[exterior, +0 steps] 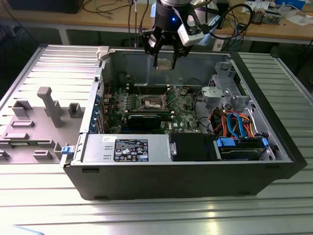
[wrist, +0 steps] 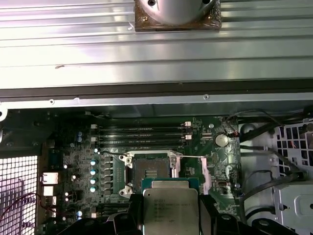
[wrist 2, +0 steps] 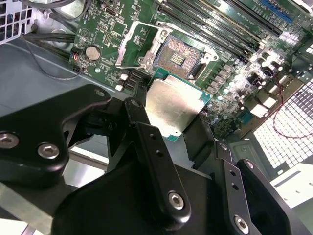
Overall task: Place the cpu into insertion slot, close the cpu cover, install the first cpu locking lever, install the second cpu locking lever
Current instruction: 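Place the cpu into insertion slot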
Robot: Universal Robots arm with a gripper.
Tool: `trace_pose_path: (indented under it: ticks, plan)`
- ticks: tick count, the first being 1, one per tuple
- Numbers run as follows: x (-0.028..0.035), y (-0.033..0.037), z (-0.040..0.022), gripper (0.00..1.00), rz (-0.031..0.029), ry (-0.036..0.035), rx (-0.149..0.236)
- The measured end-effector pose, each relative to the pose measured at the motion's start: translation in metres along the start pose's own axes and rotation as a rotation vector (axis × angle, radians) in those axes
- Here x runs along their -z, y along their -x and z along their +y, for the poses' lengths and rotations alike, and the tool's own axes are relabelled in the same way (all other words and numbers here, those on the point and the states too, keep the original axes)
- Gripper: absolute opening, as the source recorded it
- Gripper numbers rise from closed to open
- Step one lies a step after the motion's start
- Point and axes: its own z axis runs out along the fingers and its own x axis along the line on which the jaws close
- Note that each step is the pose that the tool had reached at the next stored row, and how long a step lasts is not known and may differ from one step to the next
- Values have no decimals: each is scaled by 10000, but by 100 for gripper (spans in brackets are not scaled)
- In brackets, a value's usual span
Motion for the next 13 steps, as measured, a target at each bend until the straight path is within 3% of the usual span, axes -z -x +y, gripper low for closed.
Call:
trace_pose_path:
  ticks: [13]
  plan:
    - [-55, 1, -24, 55, 0, -1, -1]
